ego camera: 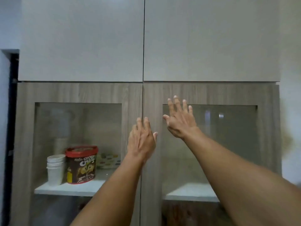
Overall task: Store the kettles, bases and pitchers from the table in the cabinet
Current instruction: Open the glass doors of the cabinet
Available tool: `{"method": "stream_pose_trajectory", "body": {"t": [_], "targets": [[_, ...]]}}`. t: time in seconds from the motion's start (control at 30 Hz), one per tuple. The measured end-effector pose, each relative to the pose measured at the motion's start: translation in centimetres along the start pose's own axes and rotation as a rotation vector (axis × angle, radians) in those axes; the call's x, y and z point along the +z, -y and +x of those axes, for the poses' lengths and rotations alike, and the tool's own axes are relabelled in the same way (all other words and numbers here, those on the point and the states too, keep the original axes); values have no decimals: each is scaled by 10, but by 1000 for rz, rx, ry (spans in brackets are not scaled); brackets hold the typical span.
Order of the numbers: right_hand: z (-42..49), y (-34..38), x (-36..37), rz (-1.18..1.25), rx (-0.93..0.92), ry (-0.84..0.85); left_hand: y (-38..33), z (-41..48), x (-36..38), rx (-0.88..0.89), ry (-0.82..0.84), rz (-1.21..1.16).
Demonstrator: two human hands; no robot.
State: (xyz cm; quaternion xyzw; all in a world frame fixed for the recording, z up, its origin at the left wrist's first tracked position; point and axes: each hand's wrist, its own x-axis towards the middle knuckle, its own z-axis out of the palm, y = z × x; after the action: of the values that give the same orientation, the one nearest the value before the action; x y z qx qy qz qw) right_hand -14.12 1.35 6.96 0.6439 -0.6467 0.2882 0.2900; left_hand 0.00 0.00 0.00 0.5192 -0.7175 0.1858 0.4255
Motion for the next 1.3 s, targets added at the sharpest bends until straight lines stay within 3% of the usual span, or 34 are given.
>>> {"method": "stream_pose_trajectory", "body": {"t": [0.17,0.4,0.63,0.97,1.17,1.3], "targets": [[52,11,25,-44,-74,24,13,31,33,-19,38,-49],[102,28,47,-119,-105,-73,26,80,57,-66,13,-94],[124,41,53,-66,-116,-131,36,89,73,-28,-70,11],[134,46,23,49,-152,-180,33,82,59,-37,-38,-92],[125,58,6,158,-122,-212,35,75,38,-199,9,-194],[105,66,-14,170,-107,-263,39,60,20,-185,93,-324]]}}
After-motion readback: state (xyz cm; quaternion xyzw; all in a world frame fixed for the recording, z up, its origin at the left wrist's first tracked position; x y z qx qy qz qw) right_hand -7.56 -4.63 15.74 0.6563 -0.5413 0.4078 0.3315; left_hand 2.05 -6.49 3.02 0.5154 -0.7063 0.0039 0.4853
